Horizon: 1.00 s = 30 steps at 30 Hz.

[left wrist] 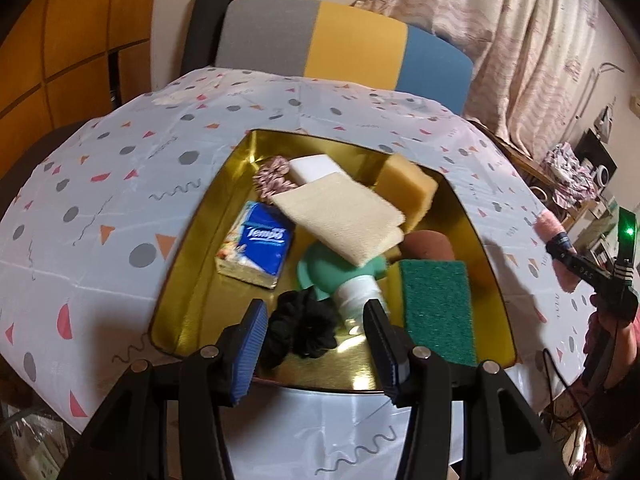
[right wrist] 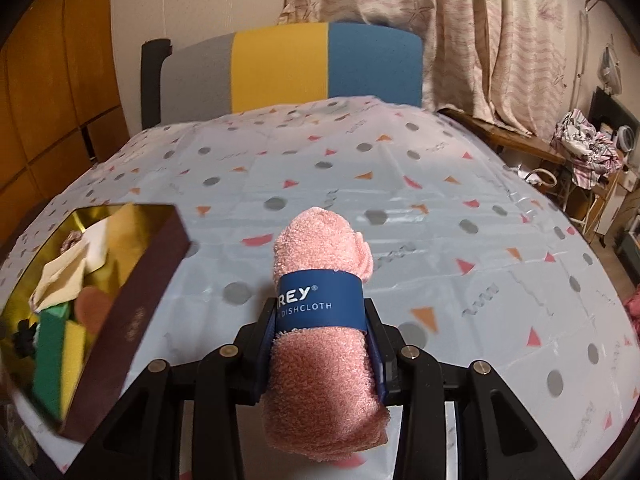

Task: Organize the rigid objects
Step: 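Lower the pink towel roll into the tray and open the right gripper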

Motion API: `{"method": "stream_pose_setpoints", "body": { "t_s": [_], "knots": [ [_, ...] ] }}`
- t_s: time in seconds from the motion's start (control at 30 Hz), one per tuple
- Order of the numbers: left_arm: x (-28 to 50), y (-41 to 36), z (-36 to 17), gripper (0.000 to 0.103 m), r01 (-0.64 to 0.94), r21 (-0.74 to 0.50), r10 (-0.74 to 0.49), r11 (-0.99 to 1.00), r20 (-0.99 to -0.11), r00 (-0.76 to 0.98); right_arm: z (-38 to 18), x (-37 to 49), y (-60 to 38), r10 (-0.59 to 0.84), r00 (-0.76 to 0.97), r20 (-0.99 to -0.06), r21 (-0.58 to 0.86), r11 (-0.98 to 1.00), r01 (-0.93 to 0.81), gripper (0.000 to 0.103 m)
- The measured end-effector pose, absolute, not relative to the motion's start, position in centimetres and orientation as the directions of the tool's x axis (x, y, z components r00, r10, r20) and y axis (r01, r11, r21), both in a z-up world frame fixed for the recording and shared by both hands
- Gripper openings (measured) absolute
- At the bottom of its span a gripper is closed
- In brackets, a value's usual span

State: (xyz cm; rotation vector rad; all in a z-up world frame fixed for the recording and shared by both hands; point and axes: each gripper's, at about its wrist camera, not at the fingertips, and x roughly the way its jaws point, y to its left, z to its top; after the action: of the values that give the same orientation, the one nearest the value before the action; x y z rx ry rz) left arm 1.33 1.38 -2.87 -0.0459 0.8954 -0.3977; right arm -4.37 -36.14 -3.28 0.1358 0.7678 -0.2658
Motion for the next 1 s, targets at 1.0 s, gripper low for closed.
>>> {"method": "stream_pose_setpoints", "body": {
  "t_s": [1.0],
  "knots": [
    [0.3,2.2,-1.4,0.050,0.256,-0.112,-0.253,0.960,-0.740,0.624,-1.0,-0.5,-18.7,0.087,0.661,-0.745,0.070,0.996,-0.052,0.040]
  ]
}}
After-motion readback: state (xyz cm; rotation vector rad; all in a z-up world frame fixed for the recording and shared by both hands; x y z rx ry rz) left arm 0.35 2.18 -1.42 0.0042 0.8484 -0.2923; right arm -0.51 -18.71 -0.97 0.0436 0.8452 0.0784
